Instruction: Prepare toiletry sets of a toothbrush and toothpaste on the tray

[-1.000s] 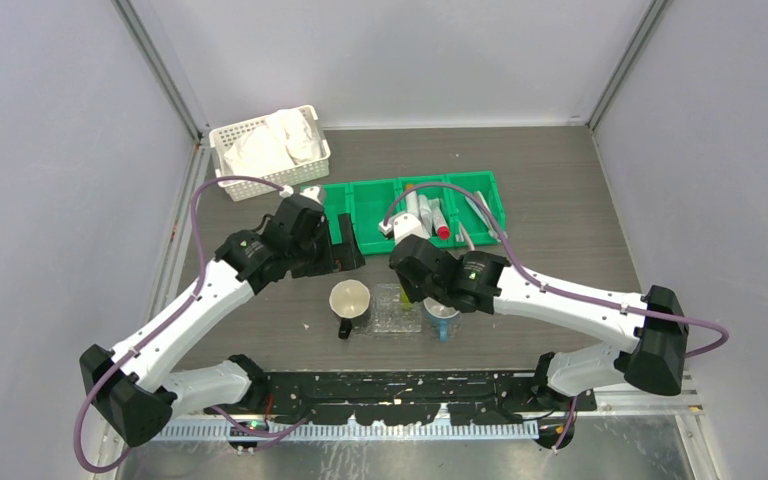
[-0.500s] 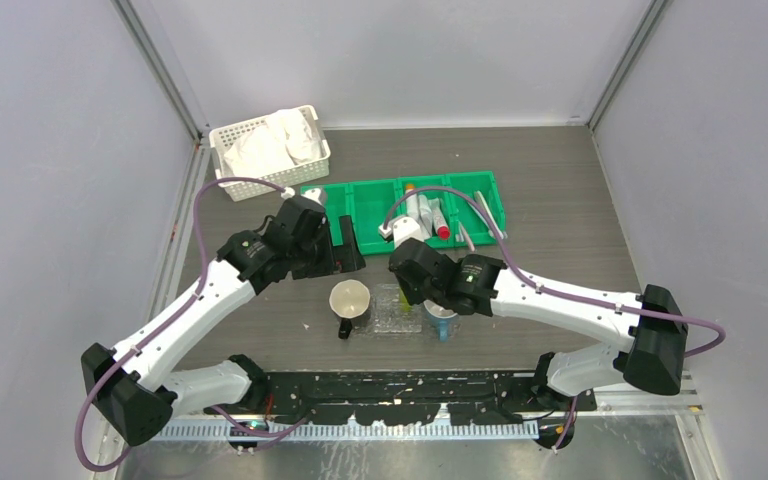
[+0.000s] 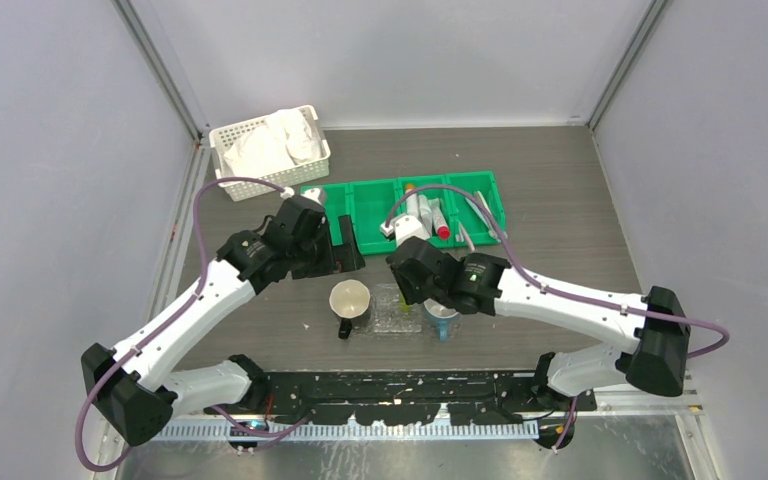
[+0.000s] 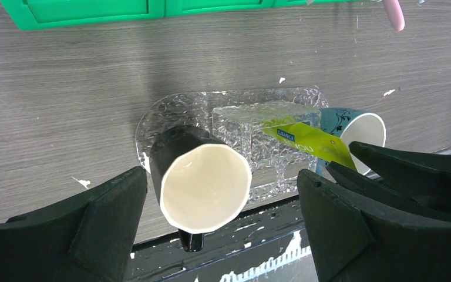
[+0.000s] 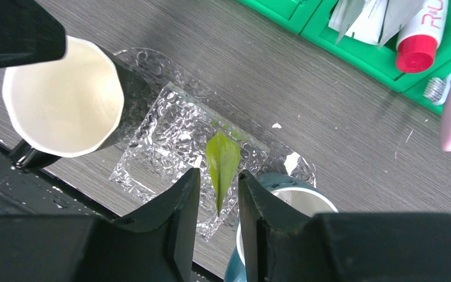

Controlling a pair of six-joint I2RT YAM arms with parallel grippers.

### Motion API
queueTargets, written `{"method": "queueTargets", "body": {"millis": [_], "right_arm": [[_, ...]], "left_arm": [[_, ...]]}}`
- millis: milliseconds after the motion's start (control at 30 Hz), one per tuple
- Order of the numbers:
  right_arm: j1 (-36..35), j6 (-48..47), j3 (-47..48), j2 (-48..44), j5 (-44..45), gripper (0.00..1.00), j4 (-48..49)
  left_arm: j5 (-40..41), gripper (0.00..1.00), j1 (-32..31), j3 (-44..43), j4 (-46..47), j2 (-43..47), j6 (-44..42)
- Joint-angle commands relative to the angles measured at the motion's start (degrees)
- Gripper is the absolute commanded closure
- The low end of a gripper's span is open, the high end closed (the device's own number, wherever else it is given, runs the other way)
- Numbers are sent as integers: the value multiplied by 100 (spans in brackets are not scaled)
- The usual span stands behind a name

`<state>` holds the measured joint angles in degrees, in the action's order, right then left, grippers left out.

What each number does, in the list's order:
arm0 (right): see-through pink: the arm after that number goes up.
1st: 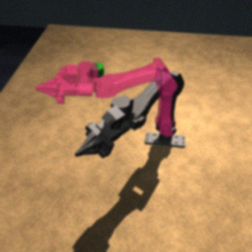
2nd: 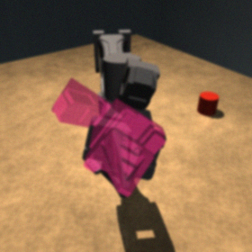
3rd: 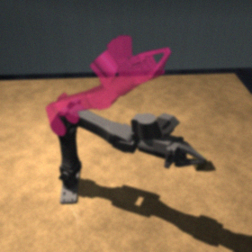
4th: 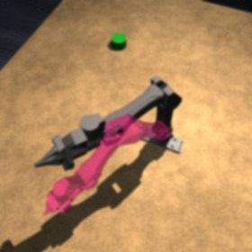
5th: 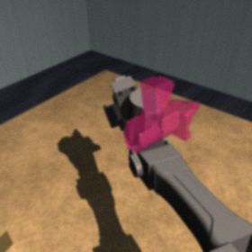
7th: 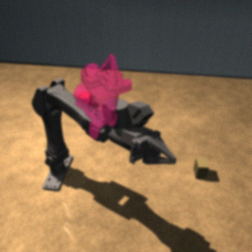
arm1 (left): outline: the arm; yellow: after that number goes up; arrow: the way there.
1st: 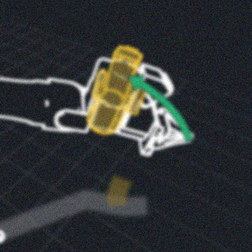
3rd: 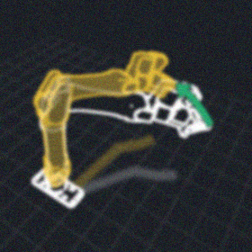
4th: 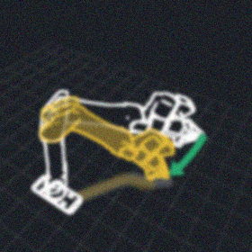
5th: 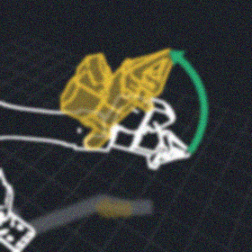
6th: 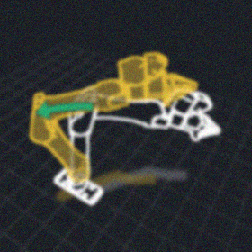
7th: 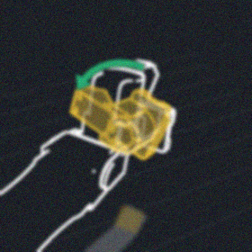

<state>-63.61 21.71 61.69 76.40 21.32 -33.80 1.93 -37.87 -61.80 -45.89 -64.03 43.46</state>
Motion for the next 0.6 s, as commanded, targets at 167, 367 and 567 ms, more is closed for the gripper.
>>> {"method": "queueTargets", "body": {"millis": [167,367,567], "right_arm": [[157,-211,1152,-760,692,61,-234],[1464,-352,1063,-318,271,63,155],[1764,-560,608,473,324,72,1012]], "left_arm": [[57,0,25,-83,83,91,-26],[90,0,56,-128,-24,186,-57],[133,0,69,-122,-126,322,-83]]}}
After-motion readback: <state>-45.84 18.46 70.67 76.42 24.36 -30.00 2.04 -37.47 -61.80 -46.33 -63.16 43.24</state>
